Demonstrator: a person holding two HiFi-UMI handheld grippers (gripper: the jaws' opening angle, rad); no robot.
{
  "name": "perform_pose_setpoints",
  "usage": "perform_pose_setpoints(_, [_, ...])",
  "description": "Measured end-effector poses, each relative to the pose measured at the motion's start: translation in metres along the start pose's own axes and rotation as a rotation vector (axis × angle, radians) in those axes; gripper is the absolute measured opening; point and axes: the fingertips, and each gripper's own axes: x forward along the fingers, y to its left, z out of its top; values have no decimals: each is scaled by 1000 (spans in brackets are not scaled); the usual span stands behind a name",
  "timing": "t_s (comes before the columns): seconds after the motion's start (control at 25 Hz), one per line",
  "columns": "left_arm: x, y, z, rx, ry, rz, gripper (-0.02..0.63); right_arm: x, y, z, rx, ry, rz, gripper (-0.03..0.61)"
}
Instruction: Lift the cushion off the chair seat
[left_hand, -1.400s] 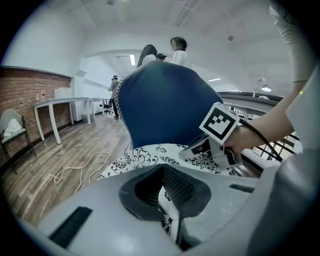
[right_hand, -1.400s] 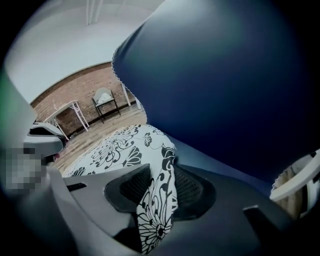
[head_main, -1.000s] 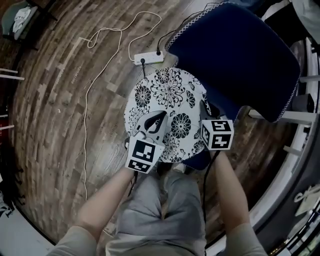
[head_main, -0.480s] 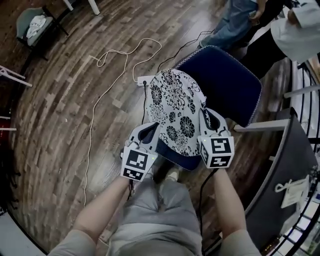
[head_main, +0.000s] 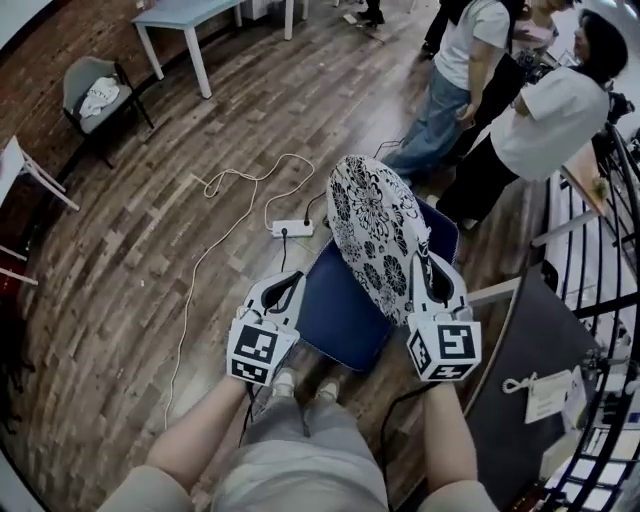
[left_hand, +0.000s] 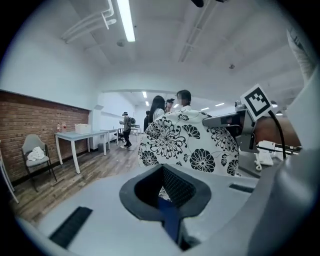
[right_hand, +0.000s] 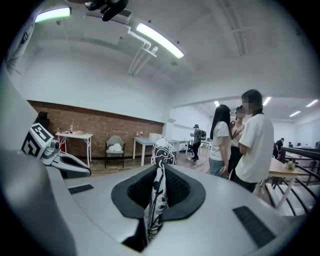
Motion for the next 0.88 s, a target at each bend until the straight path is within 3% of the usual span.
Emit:
perform_pose_setpoints(0.12, [-31,-10,52,34,-63,6,5,-46,-7,60,17,-80,-19,15])
perform_pose_setpoints(0.28, [-58,-33,104,230,-125,-2,5,-97,-13,131,10,-208,-21,15])
perform_pose_setpoints(0.44, [-78,-51,149,241,-191,-43,5,-134,-20,184,18,-313,-41,15])
perform_pose_setpoints(0.64, [-120,-60,204,245,-340,-55,5,-171,-16,223,30,-394,-40,15])
perform_pose_setpoints(0.88, [-141,-67,232,266,-370,-39,5,-194,-11,224,54,-437,-51,15])
